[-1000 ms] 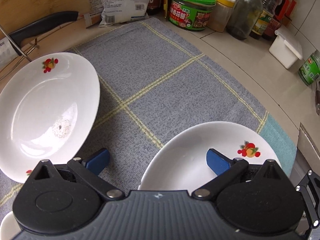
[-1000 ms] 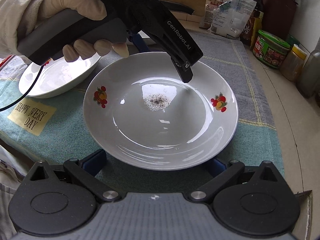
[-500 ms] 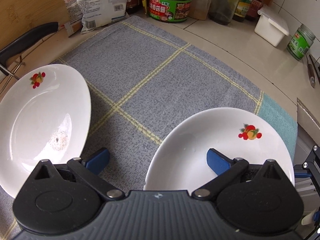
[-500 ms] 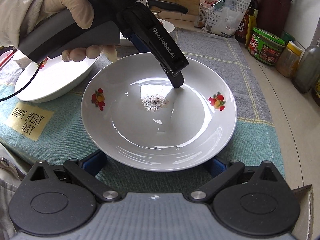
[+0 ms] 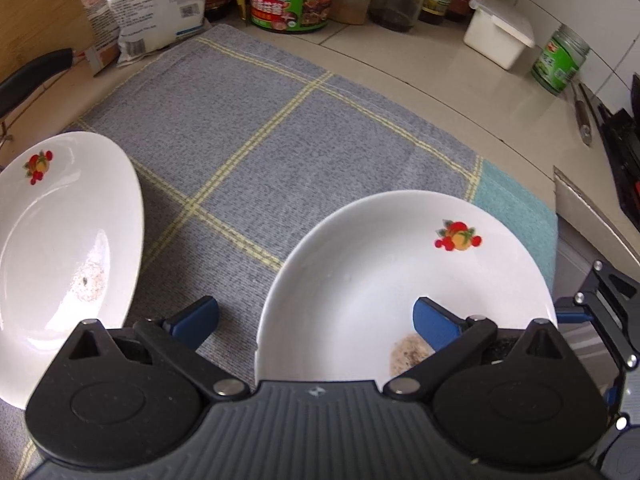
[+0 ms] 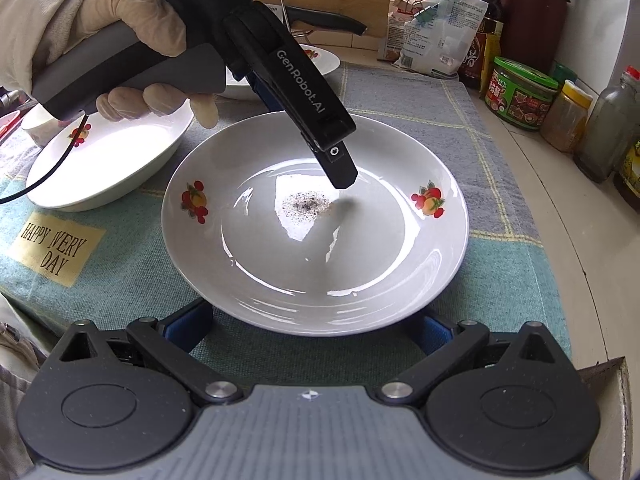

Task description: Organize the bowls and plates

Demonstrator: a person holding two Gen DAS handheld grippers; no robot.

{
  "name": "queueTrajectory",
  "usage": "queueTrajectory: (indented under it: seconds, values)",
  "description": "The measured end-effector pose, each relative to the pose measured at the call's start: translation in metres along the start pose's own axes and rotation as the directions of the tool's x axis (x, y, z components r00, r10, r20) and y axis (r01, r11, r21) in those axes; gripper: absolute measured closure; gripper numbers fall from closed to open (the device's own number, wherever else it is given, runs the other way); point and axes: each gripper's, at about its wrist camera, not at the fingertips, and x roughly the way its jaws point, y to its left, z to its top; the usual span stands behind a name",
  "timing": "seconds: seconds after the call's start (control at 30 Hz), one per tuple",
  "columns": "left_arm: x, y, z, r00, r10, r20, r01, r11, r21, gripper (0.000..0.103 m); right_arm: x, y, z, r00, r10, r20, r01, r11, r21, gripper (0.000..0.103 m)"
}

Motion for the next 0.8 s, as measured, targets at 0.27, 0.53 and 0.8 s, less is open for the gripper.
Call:
queueTrajectory:
  seconds: [0.27,0.53,0.8]
  values:
    - [-0.001,0.011,0.009,0.986,-0.142,-0.085,0.143,0.99,0.01,0.001,-0.002,0.0,-0.006,0.998,0.002,0.058,-0.002,1.0,0.0,0.0]
    - [0.0,0.007,0.013,0.973,-0.202,-0.108,0.206,0.978,0.024,0.003,0.002,-0.001,-0.008,0.992,-0.006,0.122,0.004,1.0,0.009,0.0]
    - [-0.003,0.013,0.015,0.971,-0.214,-0.11,0.218,0.975,0.027,0.011,0.001,-0.002,-0.01,0.99,-0.011,0.141,0.009,1.0,0.016,0.0]
